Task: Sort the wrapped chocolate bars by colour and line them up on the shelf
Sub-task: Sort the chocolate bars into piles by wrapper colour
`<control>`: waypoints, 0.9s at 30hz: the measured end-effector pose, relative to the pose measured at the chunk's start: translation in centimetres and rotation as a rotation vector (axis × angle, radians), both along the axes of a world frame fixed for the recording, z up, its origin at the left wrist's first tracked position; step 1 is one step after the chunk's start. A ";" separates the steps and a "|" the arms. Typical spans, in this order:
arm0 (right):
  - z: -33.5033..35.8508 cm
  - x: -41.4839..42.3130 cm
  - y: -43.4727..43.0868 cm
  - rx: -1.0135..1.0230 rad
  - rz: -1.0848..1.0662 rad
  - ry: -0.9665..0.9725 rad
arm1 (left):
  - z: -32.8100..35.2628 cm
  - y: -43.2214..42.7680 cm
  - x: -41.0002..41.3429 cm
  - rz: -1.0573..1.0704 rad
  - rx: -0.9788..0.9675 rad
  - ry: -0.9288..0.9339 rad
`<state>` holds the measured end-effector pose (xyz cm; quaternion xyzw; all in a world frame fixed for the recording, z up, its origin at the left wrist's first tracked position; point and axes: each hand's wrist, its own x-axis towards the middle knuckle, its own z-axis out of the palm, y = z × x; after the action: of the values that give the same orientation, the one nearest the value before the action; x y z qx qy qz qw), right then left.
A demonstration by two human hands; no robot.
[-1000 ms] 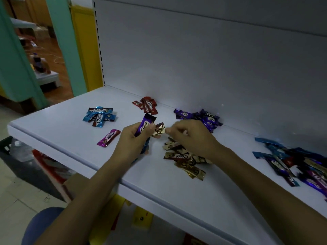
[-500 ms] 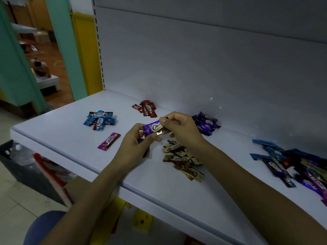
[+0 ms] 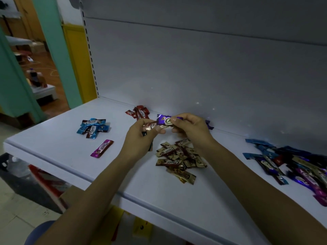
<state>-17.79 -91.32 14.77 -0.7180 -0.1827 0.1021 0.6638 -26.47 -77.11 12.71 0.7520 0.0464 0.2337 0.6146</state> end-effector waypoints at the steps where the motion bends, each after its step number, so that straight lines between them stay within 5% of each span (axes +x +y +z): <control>1: 0.1 0.5 -0.6 0.029 -0.053 0.015 | 0.0 -0.3 0.4 -0.003 0.003 0.004; 4: 0.1 3.0 -2.8 0.090 -0.288 -0.036 | -0.1 -1.3 1.2 -0.008 -0.042 0.055; 7: -1.1 6.0 -4.7 -0.165 -0.462 -0.410 | 0.0 -2.5 1.7 -0.028 -0.059 0.086; 12: -4.1 8.9 -5.5 -0.705 -0.286 -0.762 | 0.5 -3.8 2.2 -0.037 -0.091 0.101; 15: -4.9 9.6 -5.5 -0.816 -0.215 -0.856 | 0.6 -4.0 2.5 -0.022 -0.099 0.102; 19: -4.2 8.4 -5.4 -0.631 -0.292 -0.855 | 0.7 -4.2 3.0 -0.014 -0.123 0.110; 23: -1.1 4.3 -4.9 -0.030 -0.064 -0.242 | 1.6 -5.0 4.1 -0.036 -0.089 0.077; 27: 0.1 3.8 -5.1 0.088 0.005 -0.147 | 3.2 -6.3 5.7 -0.043 -0.073 0.099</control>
<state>-14.02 -96.44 14.89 -0.6932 -0.2371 0.0427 0.6793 -20.79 -83.42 15.95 0.7406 0.0691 0.1811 0.6433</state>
